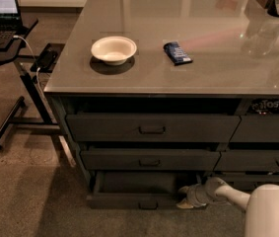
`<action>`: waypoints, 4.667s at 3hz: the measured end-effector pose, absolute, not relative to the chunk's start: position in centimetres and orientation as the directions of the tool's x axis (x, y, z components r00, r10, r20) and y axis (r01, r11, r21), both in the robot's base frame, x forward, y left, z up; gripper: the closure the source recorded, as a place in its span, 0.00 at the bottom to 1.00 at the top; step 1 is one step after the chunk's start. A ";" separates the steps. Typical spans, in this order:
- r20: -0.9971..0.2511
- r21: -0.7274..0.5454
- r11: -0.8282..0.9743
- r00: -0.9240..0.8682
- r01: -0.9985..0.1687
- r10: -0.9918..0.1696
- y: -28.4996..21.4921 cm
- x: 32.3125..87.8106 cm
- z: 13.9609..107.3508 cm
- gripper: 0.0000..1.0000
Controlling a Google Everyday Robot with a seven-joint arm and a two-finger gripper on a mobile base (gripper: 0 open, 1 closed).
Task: Open bottom drawer
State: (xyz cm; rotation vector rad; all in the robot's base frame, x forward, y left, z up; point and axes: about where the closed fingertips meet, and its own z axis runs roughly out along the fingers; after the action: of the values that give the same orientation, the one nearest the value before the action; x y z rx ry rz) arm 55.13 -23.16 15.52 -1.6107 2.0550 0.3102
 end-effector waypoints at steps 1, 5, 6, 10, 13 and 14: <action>-0.518 -0.128 0.272 -0.169 -0.954 -0.838 -23.2 55.1 15.7 0.11; -0.525 -0.097 0.230 -0.147 -0.968 -0.839 -24.8 49.0 15.1 0.84; -0.525 -0.097 0.230 -0.147 -0.968 -0.839 -24.8 48.9 15.1 1.00; -0.531 -0.089 0.227 -0.146 -0.970 -0.835 -24.8 48.8 15.1 0.12; -0.552 -0.075 0.212 -0.137 -0.974 -0.822 -25.5 45.9 14.8 0.62; -0.552 -0.075 0.212 -0.137 -0.974 -0.822 -25.4 45.6 15.2 0.85</action>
Offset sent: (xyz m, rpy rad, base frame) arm -0.1338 -0.0410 -0.0425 0.0298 0.0820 0.1305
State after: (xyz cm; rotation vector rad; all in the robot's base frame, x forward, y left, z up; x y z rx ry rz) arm 45.64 -25.39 15.19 -1.6586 2.0121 0.4178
